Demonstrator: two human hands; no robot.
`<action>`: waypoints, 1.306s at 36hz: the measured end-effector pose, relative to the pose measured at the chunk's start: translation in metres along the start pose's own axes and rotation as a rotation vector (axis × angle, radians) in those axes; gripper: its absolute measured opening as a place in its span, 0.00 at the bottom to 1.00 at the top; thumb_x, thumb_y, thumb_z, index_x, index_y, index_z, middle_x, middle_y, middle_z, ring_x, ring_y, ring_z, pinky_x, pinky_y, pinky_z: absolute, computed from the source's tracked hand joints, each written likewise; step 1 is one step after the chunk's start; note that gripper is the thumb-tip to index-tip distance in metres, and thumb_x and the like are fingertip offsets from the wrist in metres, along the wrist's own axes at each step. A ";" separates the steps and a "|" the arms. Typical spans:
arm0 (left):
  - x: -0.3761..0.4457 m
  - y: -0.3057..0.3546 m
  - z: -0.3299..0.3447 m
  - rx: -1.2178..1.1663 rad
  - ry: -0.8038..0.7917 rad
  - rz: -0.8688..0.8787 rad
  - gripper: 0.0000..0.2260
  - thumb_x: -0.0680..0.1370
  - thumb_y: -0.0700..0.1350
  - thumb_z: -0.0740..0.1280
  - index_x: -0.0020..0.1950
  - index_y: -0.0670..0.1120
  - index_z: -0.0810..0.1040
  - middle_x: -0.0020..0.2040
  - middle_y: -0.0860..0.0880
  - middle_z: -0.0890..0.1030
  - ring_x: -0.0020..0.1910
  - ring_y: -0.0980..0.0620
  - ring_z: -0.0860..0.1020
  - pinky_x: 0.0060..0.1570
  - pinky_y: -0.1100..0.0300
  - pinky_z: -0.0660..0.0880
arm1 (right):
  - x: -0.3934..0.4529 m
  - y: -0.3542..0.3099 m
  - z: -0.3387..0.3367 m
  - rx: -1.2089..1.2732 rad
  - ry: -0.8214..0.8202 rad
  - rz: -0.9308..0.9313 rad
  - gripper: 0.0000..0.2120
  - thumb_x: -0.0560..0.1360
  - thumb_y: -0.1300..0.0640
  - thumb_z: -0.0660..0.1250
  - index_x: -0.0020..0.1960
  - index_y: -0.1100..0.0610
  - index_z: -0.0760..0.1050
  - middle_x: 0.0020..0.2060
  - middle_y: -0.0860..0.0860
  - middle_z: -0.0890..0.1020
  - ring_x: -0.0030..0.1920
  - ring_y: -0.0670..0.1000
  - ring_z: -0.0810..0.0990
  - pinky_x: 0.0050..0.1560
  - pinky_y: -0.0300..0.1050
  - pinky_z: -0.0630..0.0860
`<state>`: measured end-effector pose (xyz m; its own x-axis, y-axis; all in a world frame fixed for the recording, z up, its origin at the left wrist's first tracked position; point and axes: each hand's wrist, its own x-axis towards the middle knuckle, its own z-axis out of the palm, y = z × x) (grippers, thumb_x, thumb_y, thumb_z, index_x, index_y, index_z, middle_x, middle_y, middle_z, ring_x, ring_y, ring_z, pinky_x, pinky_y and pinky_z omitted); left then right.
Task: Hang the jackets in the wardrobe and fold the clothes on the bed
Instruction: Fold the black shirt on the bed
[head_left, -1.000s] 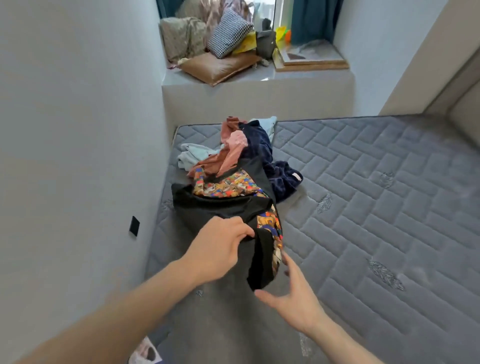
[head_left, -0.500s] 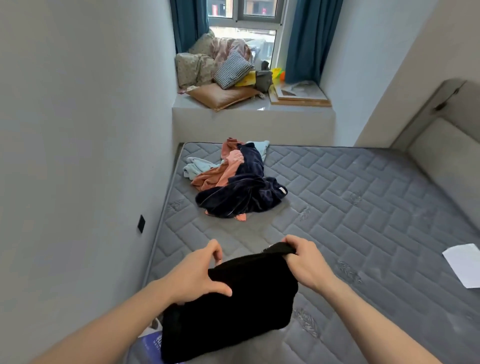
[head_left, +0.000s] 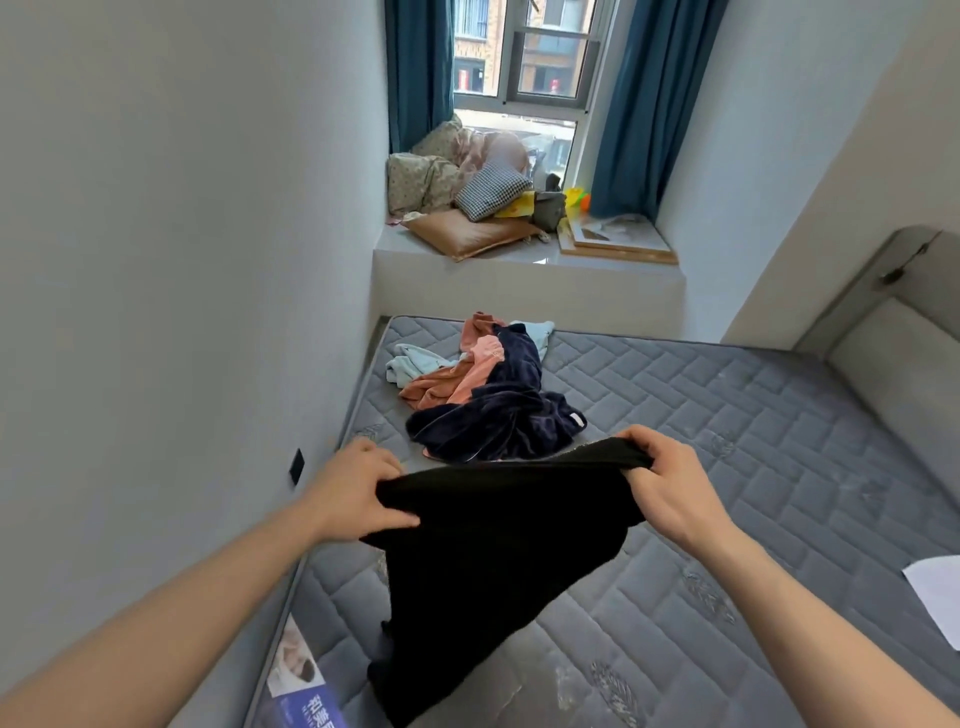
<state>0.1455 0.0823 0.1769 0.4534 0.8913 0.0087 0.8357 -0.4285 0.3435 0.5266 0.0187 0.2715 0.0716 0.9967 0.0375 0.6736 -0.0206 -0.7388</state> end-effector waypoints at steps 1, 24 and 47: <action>0.005 -0.004 -0.014 0.009 0.068 0.008 0.25 0.64 0.75 0.68 0.46 0.57 0.86 0.49 0.66 0.80 0.55 0.59 0.67 0.57 0.59 0.70 | 0.002 0.001 -0.004 -0.017 0.029 -0.002 0.20 0.70 0.66 0.59 0.46 0.43 0.79 0.36 0.44 0.83 0.35 0.49 0.80 0.37 0.48 0.76; -0.026 -0.033 -0.026 0.060 -0.536 -0.262 0.18 0.63 0.63 0.78 0.34 0.51 0.76 0.28 0.56 0.76 0.27 0.60 0.74 0.29 0.65 0.69 | -0.011 0.058 0.004 -0.324 -0.022 0.199 0.19 0.71 0.67 0.60 0.48 0.44 0.78 0.39 0.46 0.84 0.42 0.53 0.81 0.40 0.51 0.78; 0.083 -0.022 -0.104 0.187 -0.227 -0.376 0.13 0.74 0.62 0.73 0.53 0.56 0.83 0.43 0.55 0.79 0.46 0.52 0.78 0.44 0.60 0.71 | 0.102 0.060 -0.048 -0.151 0.017 0.377 0.14 0.68 0.73 0.70 0.48 0.56 0.80 0.45 0.56 0.84 0.43 0.54 0.83 0.29 0.40 0.78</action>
<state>0.1328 0.1810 0.2683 0.1478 0.9437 -0.2960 0.9868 -0.1206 0.1082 0.6096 0.1156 0.2632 0.3458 0.9156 -0.2052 0.6983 -0.3972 -0.5954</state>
